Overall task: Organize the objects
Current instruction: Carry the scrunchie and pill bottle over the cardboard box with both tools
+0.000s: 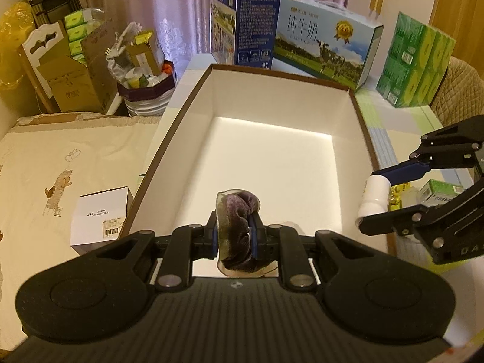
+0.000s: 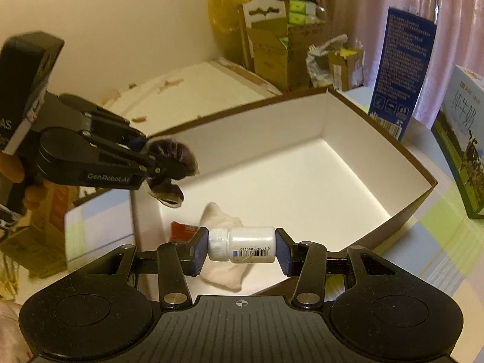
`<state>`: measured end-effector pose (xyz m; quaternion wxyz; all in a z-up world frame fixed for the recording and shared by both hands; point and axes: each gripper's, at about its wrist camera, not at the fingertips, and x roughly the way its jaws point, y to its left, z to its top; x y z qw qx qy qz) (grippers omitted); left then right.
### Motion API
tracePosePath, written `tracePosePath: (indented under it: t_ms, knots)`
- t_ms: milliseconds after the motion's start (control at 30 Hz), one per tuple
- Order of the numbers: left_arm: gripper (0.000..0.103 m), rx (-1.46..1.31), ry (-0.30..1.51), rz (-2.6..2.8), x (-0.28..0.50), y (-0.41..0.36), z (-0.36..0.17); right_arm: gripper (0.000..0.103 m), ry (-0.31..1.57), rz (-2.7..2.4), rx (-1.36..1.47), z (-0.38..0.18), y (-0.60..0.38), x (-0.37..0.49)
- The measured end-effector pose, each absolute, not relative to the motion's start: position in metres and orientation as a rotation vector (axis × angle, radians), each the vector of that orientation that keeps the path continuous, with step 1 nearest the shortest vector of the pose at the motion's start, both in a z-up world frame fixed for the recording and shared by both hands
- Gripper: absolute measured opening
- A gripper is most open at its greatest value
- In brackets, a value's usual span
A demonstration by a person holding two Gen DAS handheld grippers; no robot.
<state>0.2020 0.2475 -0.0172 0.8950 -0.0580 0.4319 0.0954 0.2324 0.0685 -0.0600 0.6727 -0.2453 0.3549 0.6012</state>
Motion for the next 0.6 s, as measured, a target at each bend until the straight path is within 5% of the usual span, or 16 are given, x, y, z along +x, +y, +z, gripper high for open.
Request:
tracePosePath:
  t_ms: [600]
  knots:
    - [0.017, -0.078, 1.041, 0.145, 0.251, 0.273, -0.061, 0.044, 0.936, 1.215, -0.713, -0.104, 0.116, 0.249]
